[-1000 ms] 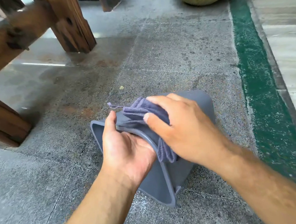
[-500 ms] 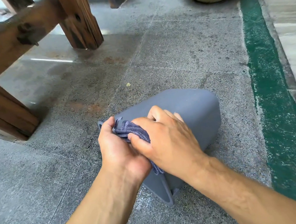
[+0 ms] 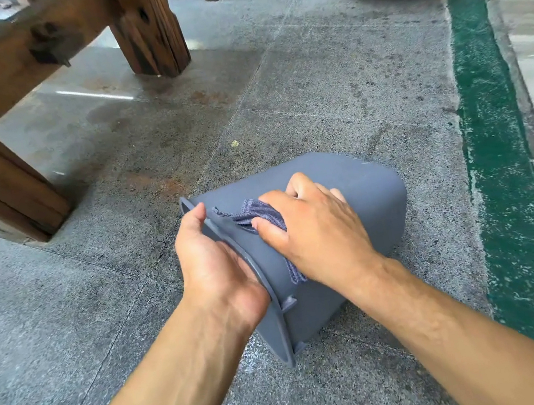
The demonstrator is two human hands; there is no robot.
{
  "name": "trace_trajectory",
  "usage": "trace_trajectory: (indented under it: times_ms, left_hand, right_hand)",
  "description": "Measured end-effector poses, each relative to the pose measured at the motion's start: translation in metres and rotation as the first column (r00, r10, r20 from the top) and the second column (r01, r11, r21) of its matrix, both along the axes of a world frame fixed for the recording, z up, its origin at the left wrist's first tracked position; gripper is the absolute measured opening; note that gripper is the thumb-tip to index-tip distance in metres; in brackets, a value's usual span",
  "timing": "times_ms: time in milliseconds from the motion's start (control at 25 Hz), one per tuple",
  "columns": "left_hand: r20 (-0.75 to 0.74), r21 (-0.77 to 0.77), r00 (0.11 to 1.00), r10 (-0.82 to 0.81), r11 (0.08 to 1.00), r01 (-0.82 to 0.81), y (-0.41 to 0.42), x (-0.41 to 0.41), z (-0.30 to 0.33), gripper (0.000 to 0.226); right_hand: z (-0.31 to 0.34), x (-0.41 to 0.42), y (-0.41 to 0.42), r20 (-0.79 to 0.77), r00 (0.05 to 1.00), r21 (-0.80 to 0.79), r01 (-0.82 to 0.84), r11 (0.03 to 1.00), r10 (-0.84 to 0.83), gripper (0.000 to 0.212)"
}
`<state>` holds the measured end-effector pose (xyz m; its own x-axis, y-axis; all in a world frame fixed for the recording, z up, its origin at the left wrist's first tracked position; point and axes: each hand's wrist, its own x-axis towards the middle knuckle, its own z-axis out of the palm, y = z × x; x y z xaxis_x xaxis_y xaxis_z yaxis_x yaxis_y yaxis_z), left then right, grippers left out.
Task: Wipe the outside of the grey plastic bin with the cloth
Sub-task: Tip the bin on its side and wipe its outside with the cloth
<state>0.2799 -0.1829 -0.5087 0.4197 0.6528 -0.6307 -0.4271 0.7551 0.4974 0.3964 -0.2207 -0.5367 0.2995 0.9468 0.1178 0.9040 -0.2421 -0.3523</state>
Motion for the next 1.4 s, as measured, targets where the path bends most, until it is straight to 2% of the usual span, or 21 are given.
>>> trace_trajectory:
  times_ms: [280, 720, 1400]
  left_hand:
    - [-0.182, 0.030, 0.981, -0.068, 0.997, 0.074, -0.004, 0.003, 0.003, 0.059]
    - [-0.396, 0.053, 0.916, -0.061, 0.995, 0.090, 0.000, 0.008, -0.005, 0.038]
    - [-0.469, 0.140, 0.883, -0.027, 0.985, 0.104, 0.003, 0.004, -0.017, 0.034]
  right_hand:
    - [-0.013, 0.028, 0.003, -0.072, 0.994, -0.016, 0.076, 0.997, -0.077, 0.038]
    - [-0.043, 0.072, 0.000, -0.158, 0.966, -0.030, 0.203, 0.979, -0.205, 0.037]
    - [-0.090, 0.121, -0.014, -0.286, 0.830, -0.081, 0.477, 0.875, -0.479, 0.033]
